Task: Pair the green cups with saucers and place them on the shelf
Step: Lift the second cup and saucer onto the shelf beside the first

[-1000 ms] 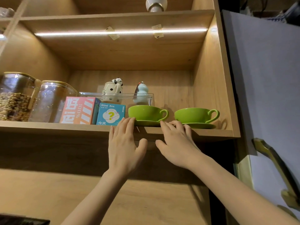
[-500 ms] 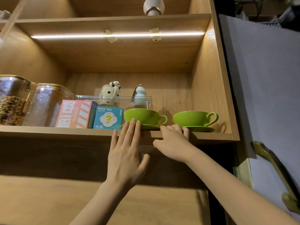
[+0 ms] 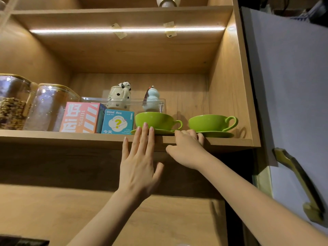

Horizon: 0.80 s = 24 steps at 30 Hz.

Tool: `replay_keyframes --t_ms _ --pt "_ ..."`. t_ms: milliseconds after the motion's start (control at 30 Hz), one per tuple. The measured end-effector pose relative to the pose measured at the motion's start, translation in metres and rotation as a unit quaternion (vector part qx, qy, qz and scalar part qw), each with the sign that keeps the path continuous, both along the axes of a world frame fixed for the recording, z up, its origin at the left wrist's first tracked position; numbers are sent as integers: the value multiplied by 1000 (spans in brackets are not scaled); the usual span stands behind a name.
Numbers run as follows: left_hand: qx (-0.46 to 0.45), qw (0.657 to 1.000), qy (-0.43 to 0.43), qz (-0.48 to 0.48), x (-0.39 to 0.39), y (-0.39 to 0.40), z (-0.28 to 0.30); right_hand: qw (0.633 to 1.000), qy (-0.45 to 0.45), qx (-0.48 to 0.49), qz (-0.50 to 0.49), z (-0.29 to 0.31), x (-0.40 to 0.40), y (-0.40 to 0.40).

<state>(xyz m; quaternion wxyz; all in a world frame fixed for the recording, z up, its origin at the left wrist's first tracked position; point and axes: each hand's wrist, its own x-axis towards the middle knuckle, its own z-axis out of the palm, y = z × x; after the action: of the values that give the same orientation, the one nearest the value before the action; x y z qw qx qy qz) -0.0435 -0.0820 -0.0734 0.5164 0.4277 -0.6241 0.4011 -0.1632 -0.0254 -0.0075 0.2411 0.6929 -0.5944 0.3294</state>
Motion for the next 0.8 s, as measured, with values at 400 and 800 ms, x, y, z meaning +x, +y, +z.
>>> replay_keyframes --t_ms 400,800 --pt "76 996 25 -34 -8 16 5 975 -114 -49 186 -15 -45 39" --pt "172 955 -32 -239 -74 55 55 985 -67 -161 7 -30 -89 52"
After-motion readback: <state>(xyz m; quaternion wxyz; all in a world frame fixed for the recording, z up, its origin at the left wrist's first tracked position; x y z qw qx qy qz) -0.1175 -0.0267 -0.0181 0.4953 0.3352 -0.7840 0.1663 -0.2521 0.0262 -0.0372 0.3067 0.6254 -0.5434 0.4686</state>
